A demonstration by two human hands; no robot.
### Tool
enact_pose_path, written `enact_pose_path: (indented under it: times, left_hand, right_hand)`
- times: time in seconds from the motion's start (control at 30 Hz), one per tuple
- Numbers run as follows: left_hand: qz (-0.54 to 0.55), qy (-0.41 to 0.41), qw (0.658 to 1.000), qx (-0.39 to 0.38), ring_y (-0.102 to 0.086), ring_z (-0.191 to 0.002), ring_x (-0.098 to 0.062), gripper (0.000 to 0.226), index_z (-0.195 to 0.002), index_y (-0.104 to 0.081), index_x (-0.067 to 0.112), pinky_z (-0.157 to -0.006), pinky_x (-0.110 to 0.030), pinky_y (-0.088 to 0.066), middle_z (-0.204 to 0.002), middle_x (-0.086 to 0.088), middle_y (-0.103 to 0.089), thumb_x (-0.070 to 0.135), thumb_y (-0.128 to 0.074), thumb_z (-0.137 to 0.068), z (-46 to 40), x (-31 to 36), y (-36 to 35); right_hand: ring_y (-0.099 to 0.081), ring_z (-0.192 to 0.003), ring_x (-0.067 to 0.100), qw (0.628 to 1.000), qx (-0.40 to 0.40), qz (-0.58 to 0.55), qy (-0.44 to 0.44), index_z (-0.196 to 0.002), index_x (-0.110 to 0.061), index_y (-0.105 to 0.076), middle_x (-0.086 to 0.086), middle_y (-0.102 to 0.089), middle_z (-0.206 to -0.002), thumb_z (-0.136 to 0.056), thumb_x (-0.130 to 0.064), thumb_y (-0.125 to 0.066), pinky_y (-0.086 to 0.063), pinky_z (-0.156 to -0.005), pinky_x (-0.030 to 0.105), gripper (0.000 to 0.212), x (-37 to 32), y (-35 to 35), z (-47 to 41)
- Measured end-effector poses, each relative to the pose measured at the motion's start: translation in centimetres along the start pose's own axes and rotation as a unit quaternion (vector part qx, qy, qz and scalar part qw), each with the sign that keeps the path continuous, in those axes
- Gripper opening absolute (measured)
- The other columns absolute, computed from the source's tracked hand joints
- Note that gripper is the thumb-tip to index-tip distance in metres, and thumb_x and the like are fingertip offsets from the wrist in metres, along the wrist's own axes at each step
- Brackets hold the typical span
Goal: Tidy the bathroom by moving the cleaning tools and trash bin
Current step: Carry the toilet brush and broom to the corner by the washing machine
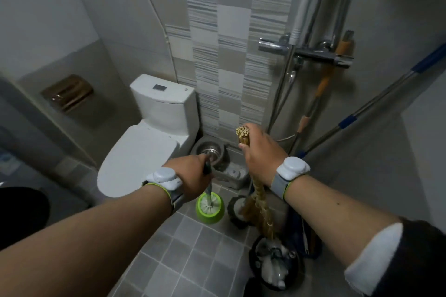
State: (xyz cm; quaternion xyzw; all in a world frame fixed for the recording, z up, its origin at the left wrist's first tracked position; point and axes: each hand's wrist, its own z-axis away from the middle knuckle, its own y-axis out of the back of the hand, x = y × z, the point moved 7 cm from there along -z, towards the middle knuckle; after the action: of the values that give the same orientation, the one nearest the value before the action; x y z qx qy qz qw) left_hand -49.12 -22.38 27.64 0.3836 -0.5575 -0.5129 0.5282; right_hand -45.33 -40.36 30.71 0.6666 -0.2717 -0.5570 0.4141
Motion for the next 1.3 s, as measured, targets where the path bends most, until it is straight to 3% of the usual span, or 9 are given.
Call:
enact_pose_path:
  times: [0.17, 0.53, 0.67, 0.93, 1.3]
  left_hand:
    - [-0.006, 0.056, 0.998, 0.043, -0.065, -0.083, -0.025, 0.033, -0.093, -0.053, 0.03, -0.071, -0.034, -0.053, -0.09, 0.005, -0.068, 0.06, -0.049, -0.079, 4.9, -9.0, 3.5]
    - [-0.006, 0.21, 0.971, 0.11, -0.065, -0.086, -0.023, 0.026, -0.093, -0.051, 0.031, -0.067, -0.031, -0.047, -0.094, 0.004, -0.067, 0.056, -0.052, -0.084, 16.3, -28.3, 13.1]
    - [-0.014, 0.234, 0.966, 0.113, -0.065, -0.087, -0.024, 0.028, -0.095, -0.051, 0.03, -0.074, -0.035, -0.054, -0.096, 0.001, -0.067, 0.056, -0.051, -0.084, 17.6, -32.6, 14.7]
    - [-0.027, 0.296, 0.947, 0.118, -0.065, -0.088, -0.022, 0.036, -0.103, -0.053, 0.028, -0.078, -0.036, -0.055, -0.098, 0.001, -0.067, 0.058, -0.05, -0.084, 15.7, -43.3, 18.0]
    - [0.0, 0.367, 0.925, 0.101, -0.065, -0.097, -0.023, 0.039, -0.107, -0.054, 0.029, -0.083, -0.036, -0.053, -0.105, 0.002, -0.069, 0.059, -0.052, -0.083, 8.4, -58.1, 20.1]
  right_hand:
    - [-0.052, -0.116, 0.033, 0.995, -0.017, 0.023, 0.091, -0.136, -0.026, -0.03, 0.008, -0.051, -0.132, -0.098, -0.038, -0.044, -0.042, -0.087, 0.038, 0.042, -11.9, -3.4, -1.4]
    - [-0.058, -0.105, 0.027, 0.953, -0.075, 0.002, 0.294, -0.132, -0.027, -0.034, 0.003, -0.059, -0.119, -0.096, -0.037, -0.05, -0.042, -0.082, 0.032, 0.04, -37.6, -13.2, -2.8]
    - [-0.058, -0.1, 0.022, 0.936, -0.077, -0.016, 0.343, -0.132, -0.028, -0.034, -0.001, -0.059, -0.115, -0.096, -0.036, -0.049, -0.043, -0.079, 0.03, 0.04, -42.3, -14.9, -3.7]
    - [-0.058, -0.093, 0.017, 0.902, -0.091, -0.094, 0.411, -0.128, -0.03, -0.033, -0.006, -0.057, -0.106, -0.096, -0.038, -0.049, -0.053, -0.081, 0.039, 0.037, -52.3, -18.4, -10.7]
    - [-0.058, -0.103, 0.021, 0.872, -0.144, -0.164, 0.438, -0.129, -0.032, -0.034, -0.002, -0.056, -0.114, -0.095, -0.039, -0.048, -0.052, -0.088, 0.047, 0.037, -62.5, -24.4, -25.8]
